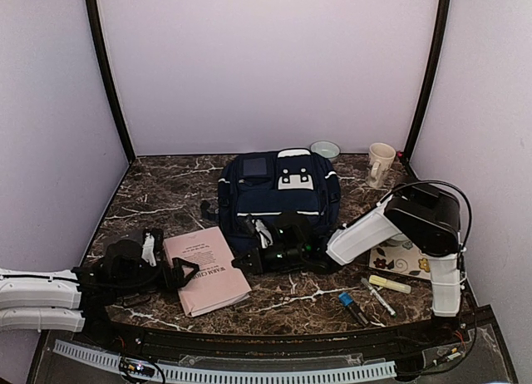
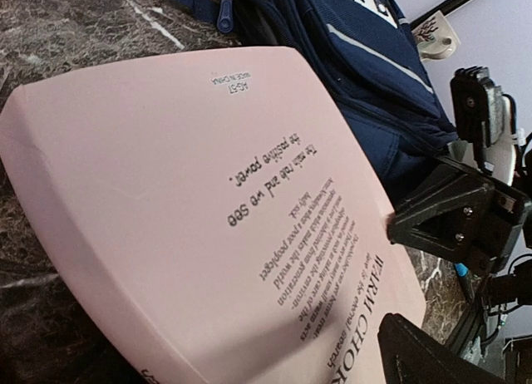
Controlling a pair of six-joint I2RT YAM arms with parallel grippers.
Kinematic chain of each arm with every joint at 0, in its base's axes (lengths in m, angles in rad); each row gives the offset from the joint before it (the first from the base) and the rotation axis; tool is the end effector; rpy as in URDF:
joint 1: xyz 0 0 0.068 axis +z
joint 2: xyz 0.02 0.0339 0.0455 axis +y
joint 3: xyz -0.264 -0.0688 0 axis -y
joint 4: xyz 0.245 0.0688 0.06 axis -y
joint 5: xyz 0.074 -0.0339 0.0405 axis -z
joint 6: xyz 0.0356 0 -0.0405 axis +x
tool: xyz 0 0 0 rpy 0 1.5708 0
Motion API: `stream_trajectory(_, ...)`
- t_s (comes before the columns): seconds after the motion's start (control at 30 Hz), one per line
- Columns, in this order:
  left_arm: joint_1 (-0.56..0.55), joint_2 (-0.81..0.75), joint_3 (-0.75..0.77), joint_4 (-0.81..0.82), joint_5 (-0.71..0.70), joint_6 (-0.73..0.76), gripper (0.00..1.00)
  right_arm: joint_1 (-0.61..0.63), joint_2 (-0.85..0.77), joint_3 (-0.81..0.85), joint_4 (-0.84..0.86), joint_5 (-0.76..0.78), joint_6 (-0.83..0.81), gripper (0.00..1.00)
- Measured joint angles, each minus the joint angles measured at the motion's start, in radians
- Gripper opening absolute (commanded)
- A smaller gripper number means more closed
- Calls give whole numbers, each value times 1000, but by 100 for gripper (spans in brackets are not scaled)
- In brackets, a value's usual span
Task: Pack the student bag
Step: Pick up the book at the center of the board.
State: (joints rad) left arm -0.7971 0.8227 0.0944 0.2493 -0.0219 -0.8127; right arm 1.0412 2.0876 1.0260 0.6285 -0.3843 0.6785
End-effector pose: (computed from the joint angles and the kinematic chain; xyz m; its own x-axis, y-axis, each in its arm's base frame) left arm 0.1127 -0.1142 0.1382 -0.7309 -0.2907 -0.6175 0.2485 0.7293 -0.6375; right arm 0.2003 0.3687 0.1134 -0.7751 -0.1724 -0.6079 -0.6236 0.3633 0.6922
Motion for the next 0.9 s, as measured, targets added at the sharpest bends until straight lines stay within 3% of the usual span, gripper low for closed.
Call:
stream_trajectory(0.2, 4, -119, 0, -36, 23, 10, 98, -13, -1, 0, -3, -12, 8, 0)
stream_trajectory(0.4, 9, -125, 2, -38, 24, 20, 83, -18, -1, 0, -1, -36, 20, 0)
stream_trajectory(0.77, 14, -71, 51, 30, 6, -18, 19, -20, -1, 15, -14, -28, 42, 0)
stream_trajectory(0.9, 17, -76, 90, 31, -21, -11, 6, -20, -5, 16, 2, -25, 47, 0)
